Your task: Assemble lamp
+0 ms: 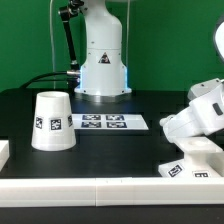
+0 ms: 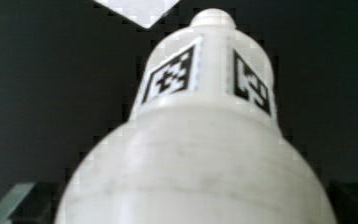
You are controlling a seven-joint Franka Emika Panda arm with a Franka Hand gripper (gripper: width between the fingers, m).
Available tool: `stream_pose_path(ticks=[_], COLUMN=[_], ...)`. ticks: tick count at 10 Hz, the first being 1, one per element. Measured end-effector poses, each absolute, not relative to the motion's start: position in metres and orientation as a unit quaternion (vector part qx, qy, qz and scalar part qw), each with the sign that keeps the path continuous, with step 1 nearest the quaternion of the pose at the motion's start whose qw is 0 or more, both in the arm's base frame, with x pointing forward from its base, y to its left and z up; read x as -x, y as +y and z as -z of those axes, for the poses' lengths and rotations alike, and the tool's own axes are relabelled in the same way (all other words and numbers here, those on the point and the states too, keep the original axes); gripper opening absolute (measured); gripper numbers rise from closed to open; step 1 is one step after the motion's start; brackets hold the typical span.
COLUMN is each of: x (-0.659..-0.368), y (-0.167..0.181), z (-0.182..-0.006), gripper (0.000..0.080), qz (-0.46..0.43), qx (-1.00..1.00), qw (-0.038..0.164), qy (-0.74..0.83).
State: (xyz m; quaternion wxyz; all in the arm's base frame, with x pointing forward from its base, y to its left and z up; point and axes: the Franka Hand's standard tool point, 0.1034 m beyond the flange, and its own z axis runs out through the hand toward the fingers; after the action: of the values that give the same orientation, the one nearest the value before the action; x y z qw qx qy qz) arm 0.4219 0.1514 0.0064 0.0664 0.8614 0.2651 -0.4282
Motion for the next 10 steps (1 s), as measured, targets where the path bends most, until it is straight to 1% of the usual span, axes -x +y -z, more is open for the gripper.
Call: stream_pose_path(ticks=[1,3,5,6,8,10], x=[-0.422,-0.424,-0.428,-0.431,-0.441,-0.451], y=[0.151,0.148,0.143,0.139,0.125,0.11], z=[-0.006,-0.007,-0.014,-0.022,-0.049,-0.07], gripper=[0.0574,0.0576,0.0576,0.0576,0.0576,0.0576], qz=[0.428,0.428,0.429,0.431,0.438,0.438], qx=[-0.861,-0.862,-0.863,-0.863,-0.863,-0.865], qw=[0.066,0.064,0.055,0.053,0.044,0.035], qy=[0.265,0.263,0.262,0.258,0.248,0.241])
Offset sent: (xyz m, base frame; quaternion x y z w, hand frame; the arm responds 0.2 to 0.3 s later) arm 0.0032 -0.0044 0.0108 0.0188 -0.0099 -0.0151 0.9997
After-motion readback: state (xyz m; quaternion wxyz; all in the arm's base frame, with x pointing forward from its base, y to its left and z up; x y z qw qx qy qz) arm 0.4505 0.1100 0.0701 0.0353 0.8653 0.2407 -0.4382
